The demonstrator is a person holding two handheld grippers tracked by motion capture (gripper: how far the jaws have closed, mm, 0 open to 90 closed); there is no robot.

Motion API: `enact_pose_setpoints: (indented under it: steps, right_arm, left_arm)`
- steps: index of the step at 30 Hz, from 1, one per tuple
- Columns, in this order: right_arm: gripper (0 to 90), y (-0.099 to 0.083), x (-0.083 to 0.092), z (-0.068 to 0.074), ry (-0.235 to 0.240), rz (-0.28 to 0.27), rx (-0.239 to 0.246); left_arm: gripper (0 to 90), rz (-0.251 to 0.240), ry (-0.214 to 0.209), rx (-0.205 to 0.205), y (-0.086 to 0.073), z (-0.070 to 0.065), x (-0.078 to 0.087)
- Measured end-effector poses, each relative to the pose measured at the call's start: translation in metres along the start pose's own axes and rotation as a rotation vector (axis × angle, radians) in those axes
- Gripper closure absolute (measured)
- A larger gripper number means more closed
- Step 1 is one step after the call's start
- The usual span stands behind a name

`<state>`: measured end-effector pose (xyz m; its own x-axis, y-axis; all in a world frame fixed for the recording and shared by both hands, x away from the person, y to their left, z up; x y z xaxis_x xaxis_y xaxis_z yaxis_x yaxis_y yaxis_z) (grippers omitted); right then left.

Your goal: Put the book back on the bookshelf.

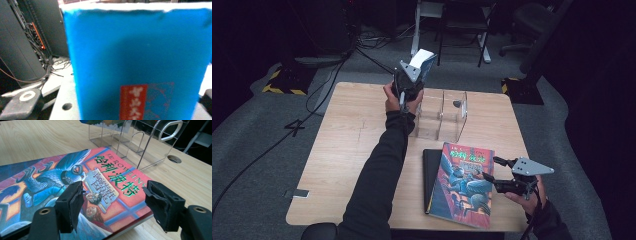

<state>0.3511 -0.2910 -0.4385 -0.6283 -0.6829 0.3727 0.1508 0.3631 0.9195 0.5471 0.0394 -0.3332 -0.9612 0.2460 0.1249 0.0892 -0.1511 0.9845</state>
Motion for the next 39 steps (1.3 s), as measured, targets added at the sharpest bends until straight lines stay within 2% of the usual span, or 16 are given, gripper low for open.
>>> enact_pose_setpoints:
  steps: [4, 7, 11, 12, 14, 18, 26, 29, 37, 39]
  right_arm:
    - [31.5, 0.000, 0.001, 0.001, 0.002, -0.002, 0.002]
    - [31.5, 0.001, 0.001, 0.002, 0.006, -0.008, 0.007]
    - [31.5, 0.001, 0.001, 0.002, 0.014, -0.010, 0.012]
    - [31.5, 0.001, 0.001, 0.002, 0.015, -0.013, 0.009]
    - [31.6, 0.001, 0.002, 0.002, 0.014, -0.015, 0.010]
    - [31.7, 0.001, 0.001, 0.002, 0.016, -0.010, 0.011]
    - [31.7, 0.001, 0.000, 0.004, 0.023, -0.005, 0.015]
    - [31.7, 0.000, 0.000, 0.004, 0.026, -0.003, 0.010]
    - [31.8, -0.001, -0.002, 0.006, 0.040, 0.011, 0.013]
    - [31.8, -0.001, -0.002, 0.006, 0.044, 0.015, 0.015]
  left_arm:
    - [60.4, -0.004, 0.004, 0.001, -0.005, -0.003, -0.004]
    - [60.4, -0.022, 0.009, 0.040, -0.014, -0.003, -0.006]
    - [60.3, -0.006, -0.015, 0.063, -0.030, -0.001, -0.010]
    - [60.2, -0.021, -0.018, 0.079, -0.033, 0.000, -0.008]
    - [60.3, -0.023, -0.019, 0.082, -0.035, 0.002, -0.007]
    - [60.1, -0.024, -0.059, 0.107, -0.039, 0.009, 0.000]
    - [59.1, -0.018, -0.113, 0.122, -0.053, 0.022, 0.019]
    - [59.3, -0.010, -0.131, 0.132, -0.054, 0.027, 0.022]
    - [54.7, 0.036, -0.169, 0.076, -0.045, 0.037, 0.019]
    - [52.7, 0.027, -0.174, 0.070, -0.039, 0.040, 0.020]
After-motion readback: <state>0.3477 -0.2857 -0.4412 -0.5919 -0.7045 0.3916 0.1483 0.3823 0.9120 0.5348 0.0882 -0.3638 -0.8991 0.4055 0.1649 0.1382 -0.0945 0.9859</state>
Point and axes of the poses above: each handheld gripper's, and its own axes: x roughly backward along the jaws, y roughly out of its top, z roughly to its left, the point moved 3 cm from there along -x, roughly forward along the jaws, and after that the axes turned 6 degrees about -z, right-handed, at the moved point
